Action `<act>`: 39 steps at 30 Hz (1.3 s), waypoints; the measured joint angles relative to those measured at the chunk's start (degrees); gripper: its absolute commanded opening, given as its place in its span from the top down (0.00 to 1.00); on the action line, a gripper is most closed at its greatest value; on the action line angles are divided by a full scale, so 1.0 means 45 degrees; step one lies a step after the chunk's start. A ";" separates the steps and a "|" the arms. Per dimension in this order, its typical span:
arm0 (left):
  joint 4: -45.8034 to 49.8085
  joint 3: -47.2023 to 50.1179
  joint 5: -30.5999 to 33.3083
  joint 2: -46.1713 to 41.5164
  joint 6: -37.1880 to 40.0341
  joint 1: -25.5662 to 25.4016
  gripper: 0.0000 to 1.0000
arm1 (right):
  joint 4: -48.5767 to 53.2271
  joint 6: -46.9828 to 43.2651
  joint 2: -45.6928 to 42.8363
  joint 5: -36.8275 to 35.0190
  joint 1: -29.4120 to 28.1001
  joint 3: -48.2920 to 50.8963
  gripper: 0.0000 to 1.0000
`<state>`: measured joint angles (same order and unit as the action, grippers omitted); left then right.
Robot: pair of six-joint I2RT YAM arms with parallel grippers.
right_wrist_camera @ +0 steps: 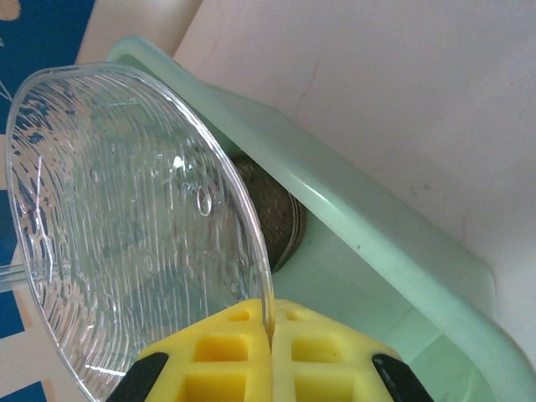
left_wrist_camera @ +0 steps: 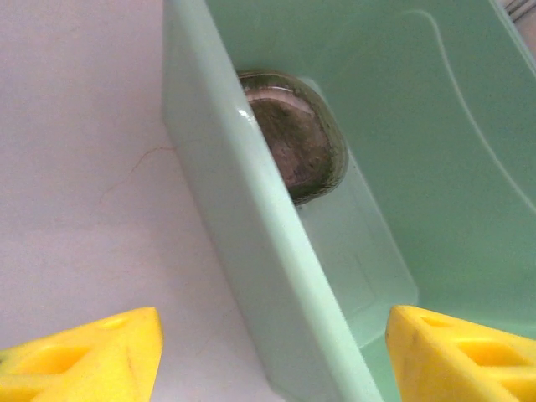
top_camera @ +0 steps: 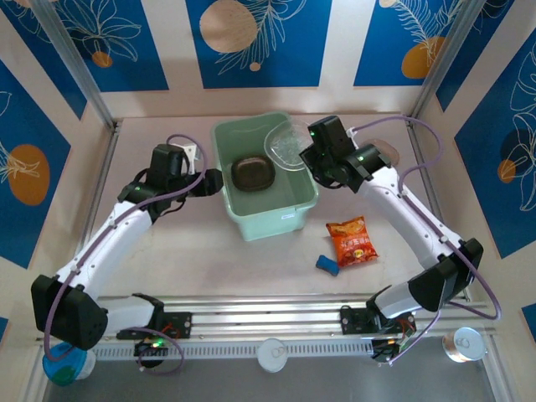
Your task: Place the plates into the plastic bin on the countertop
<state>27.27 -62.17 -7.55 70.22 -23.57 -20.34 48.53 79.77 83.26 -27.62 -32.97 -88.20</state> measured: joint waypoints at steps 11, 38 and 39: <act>0.0044 0.0073 -0.0228 0.0010 0.0024 0.0398 0.28 | 0.0262 0.1438 0.1846 -0.0209 -0.0811 -0.0534 1.00; 0.0491 -0.0131 -0.0466 0.0364 0.0044 0.1472 0.28 | 0.2807 0.4580 0.8534 -0.1107 -0.1938 -0.6980 1.00; 0.0568 -0.0189 -0.0471 0.0369 0.0044 0.1506 0.28 | 0.2953 0.4673 0.8850 -0.1103 -0.1948 -0.7325 1.00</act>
<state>29.82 -63.02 -9.67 71.88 -23.38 -13.56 61.82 100.79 123.09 -32.58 -41.74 -121.16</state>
